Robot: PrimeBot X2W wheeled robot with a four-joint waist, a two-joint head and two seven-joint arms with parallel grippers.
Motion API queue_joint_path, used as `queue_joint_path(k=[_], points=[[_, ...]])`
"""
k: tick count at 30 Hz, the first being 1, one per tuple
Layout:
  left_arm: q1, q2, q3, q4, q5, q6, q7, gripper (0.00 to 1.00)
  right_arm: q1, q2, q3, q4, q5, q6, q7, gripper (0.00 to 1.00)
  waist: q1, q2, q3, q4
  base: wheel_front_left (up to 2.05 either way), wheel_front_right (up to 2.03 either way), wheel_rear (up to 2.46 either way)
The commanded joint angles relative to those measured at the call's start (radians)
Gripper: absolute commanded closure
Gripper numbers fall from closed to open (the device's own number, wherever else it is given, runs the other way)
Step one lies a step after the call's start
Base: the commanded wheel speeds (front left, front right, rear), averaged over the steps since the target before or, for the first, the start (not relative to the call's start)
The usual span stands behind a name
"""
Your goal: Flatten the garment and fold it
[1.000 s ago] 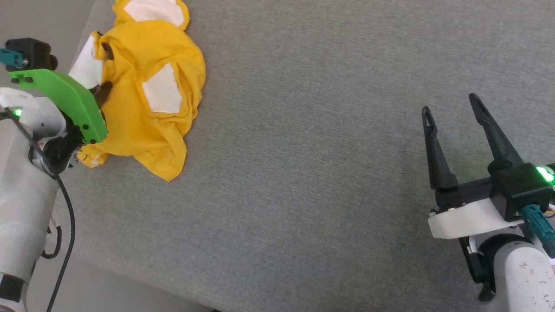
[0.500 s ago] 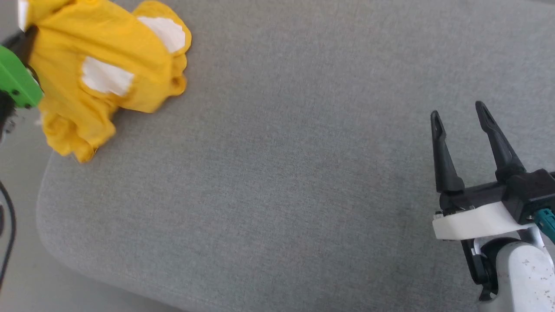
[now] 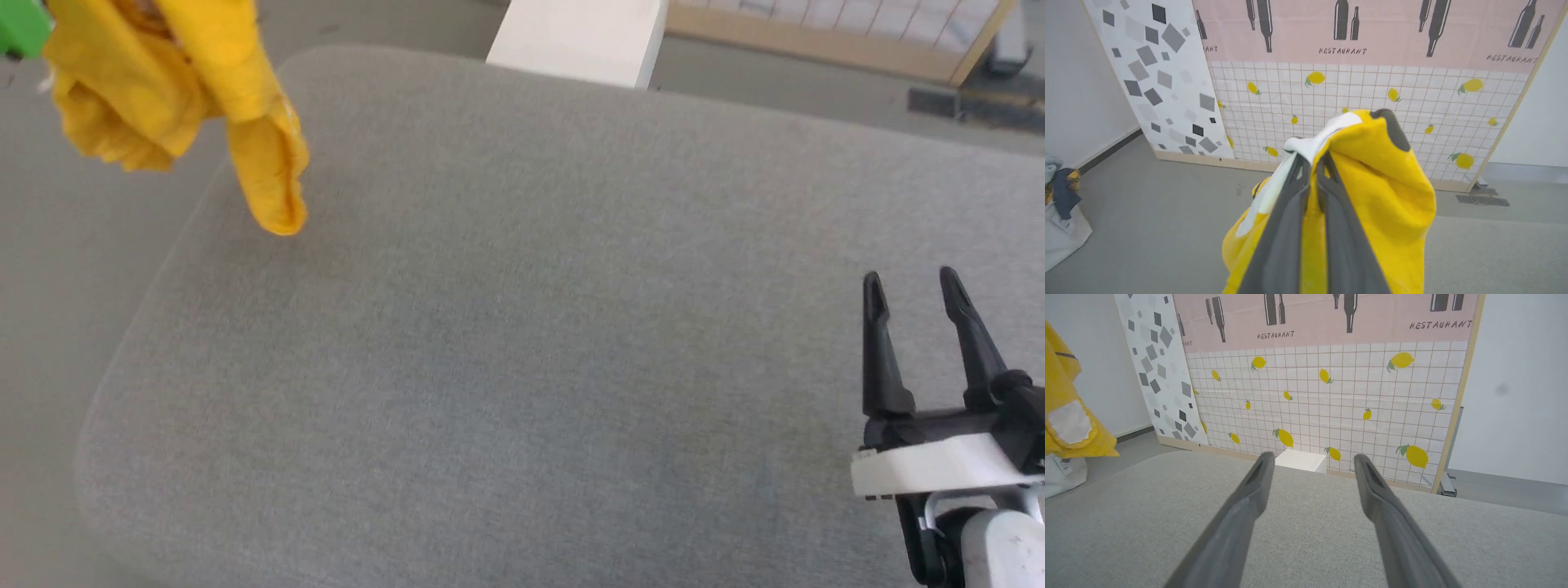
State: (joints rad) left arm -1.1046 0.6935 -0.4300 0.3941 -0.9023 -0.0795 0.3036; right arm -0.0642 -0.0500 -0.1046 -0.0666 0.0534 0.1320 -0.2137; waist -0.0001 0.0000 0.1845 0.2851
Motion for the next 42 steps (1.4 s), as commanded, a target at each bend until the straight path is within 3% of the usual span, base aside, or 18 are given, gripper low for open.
queue_joint_path(k=[1, 6, 20, 29, 33, 42], points=[[-0.026, -0.022, -0.002, -0.024, -0.009, 0.013, 0.009, 1.0, 0.016, 0.0, -0.011, 0.005, 0.012, -0.001, -0.012, 0.0, 0.0001, 0.0, -0.073, -0.041, 0.0, 0.0, 0.0], [-0.056, -0.09, -0.024, -0.109, -0.019, 0.055, 0.042, 1.0, 0.041, 0.0, -0.051, 0.01, 0.032, -0.001, -0.026, 0.0, 0.0001, 0.0, -0.115, -0.073, 0.0, 0.0, 0.0], [-0.052, -0.367, -0.115, -0.252, -0.057, 0.142, 0.016, 1.0, 0.048, 0.0, -0.129, -0.014, 0.047, -0.001, -0.038, 0.0, 0.0001, 0.0, -0.116, -0.207, 0.0, 0.0, 0.0], [0.07, -0.576, -0.208, -0.2, -0.089, 0.124, -0.102, 1.0, 0.042, 0.0, -0.179, -0.033, 0.054, -0.001, -0.043, 0.0, 0.0001, 0.0, -0.066, -0.285, 0.0, 0.0, 0.0], [0.145, -0.583, -0.28, -0.161, -0.033, 0.11, -0.157, 1.0, 0.043, 0.0, -0.172, -0.037, 0.057, -0.001, -0.044, 0.0, 0.0001, 0.0, -0.051, -0.315, 0.0, 0.0, 0.0], [0.35, -0.455, -0.469, 0.013, 0.129, 0.135, -0.155, 1.0, 0.059, 0.0, -0.157, -0.04, 0.056, -0.001, -0.043, 0.0, 0.0001, 0.0, -0.035, -0.334, 0.0, 0.0, 0.0]])
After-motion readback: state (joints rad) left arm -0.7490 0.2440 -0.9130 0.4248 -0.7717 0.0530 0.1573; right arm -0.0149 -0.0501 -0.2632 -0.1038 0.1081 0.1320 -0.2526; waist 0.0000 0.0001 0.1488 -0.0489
